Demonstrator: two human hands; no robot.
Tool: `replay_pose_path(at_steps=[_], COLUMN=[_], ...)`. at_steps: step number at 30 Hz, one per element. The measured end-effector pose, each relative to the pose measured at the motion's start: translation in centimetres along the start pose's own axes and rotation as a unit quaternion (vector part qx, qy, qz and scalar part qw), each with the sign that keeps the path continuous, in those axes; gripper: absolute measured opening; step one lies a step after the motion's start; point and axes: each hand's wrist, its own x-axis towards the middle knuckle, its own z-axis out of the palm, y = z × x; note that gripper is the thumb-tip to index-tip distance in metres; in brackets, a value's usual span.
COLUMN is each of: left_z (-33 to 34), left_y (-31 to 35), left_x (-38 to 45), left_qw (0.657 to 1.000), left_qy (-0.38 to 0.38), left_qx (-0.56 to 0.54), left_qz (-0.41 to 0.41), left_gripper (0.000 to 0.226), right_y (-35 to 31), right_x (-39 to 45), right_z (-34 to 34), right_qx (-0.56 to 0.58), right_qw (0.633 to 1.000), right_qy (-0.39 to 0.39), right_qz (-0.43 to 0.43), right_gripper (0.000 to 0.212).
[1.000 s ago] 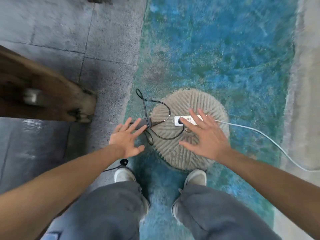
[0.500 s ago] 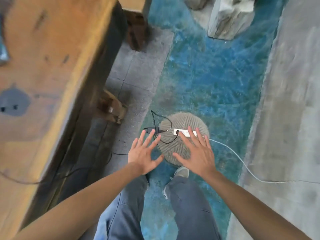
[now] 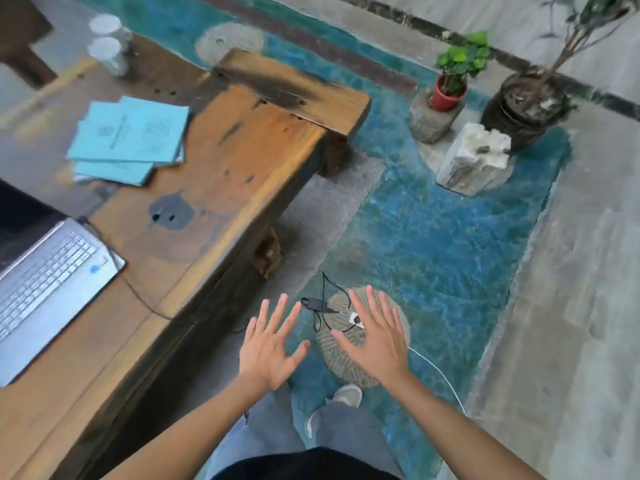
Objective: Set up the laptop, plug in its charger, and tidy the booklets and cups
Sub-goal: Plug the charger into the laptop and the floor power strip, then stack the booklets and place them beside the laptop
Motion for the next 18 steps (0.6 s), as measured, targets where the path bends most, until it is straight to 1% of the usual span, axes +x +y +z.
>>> replay_pose_path(at_steps=[3, 9, 14, 18], left_z=[-1.0, -3.3, -6.1, -8.8], left_y=[-1.8, -6.0, -9.4, -12.4], left_x=[-0.8, -0.8, 1.8, 5.5], left_qw=[0.999, 0.988, 0.978, 0.967], left_qy=[0.037, 0.097, 0.122, 0.162], left_qx=[-0.031, -0.119, -0.155, -0.179], left_qz=[-0.02, -0.027, -0.062, -0.079], left_gripper=[0.076, 0.069, 0.068, 0.068], right_y=[-2.0, -7.1, -12.0, -15.0], right_x=[1.8, 6.9, 11.9, 16.6], right_z=[-0.4, -1.4, -2.2, -2.1], right_qx=[0.012, 0.011, 0.01, -0.004], right_qw=[0.999, 0.994, 0.992, 0.988], right_qy=[-0.022, -0.046, -0.058, -0.081], right_qz=[-0.037, -0.1, -0.114, -0.132], right_gripper=[0.085, 0.083, 0.081, 0.081])
